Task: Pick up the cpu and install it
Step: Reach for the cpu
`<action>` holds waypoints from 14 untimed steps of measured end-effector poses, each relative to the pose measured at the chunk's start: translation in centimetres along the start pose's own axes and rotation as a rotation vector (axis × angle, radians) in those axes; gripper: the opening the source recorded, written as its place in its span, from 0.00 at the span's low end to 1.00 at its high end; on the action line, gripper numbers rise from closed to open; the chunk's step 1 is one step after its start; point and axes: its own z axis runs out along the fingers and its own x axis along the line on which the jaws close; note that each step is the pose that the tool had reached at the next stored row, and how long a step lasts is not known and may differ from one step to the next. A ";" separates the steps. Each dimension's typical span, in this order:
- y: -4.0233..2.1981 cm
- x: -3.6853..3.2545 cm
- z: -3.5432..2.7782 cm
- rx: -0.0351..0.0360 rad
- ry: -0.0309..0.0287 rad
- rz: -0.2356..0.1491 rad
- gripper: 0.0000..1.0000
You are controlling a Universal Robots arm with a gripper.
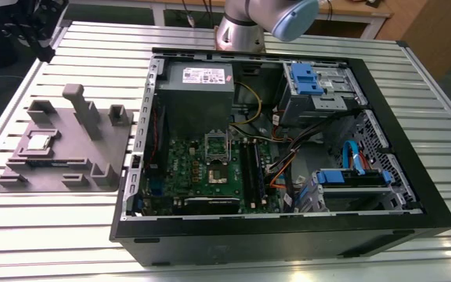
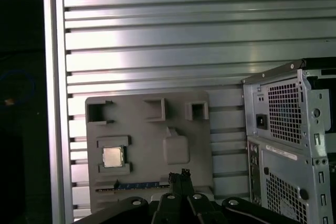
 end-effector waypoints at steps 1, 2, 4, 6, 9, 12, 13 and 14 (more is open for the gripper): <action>-0.01 0.19 0.00 0.0000 0.0000 0.000 0.11; -0.03 0.37 0.01 0.0000 0.0001 0.000 0.11; -0.05 0.65 0.02 0.0000 0.0001 0.000 0.11; -0.06 0.77 0.02 -0.0001 0.0001 0.000 0.11; -0.06 0.77 0.02 0.0000 0.0001 0.000 0.11; -0.06 0.79 0.02 0.0000 0.0001 0.000 0.11; -0.06 0.80 0.02 0.0000 0.0001 0.000 0.11; -0.06 0.81 0.02 0.0000 0.0001 0.000 0.11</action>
